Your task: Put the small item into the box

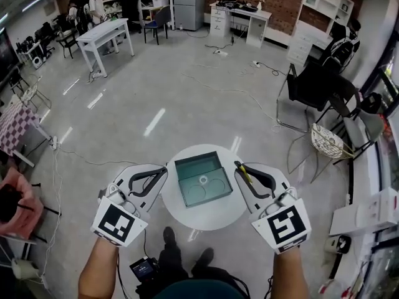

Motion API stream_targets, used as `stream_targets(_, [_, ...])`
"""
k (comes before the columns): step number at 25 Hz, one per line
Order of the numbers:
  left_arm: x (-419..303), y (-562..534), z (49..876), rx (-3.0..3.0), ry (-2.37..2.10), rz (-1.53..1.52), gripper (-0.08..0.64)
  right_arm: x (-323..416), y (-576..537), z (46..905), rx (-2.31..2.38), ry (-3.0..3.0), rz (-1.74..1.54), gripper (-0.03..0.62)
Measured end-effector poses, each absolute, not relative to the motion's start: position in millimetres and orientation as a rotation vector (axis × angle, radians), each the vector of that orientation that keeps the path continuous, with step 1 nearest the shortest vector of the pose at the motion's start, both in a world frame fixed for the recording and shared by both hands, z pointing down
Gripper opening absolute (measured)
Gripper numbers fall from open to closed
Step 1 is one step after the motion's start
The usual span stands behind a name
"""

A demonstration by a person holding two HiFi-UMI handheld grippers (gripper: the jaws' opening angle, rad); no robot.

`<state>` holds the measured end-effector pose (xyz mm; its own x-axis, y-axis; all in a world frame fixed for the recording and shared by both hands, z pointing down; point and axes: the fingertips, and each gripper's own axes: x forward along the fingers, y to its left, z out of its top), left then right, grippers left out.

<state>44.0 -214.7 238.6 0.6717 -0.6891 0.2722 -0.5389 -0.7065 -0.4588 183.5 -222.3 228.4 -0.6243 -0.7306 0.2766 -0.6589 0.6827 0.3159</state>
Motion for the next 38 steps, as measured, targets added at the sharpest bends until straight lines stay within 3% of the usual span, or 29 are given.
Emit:
stream_targets(19, [29, -385, 319, -2.685, 0.836, -0.597, 0.018, 156, -374, 318, 1.151, -2.479, -0.059, 0.061])
stream_targets(38, [12, -480, 427, -2.768, 0.817, -0.663, 0.018, 133, -473, 440, 1.078, -2.448, 0.076, 0.061])
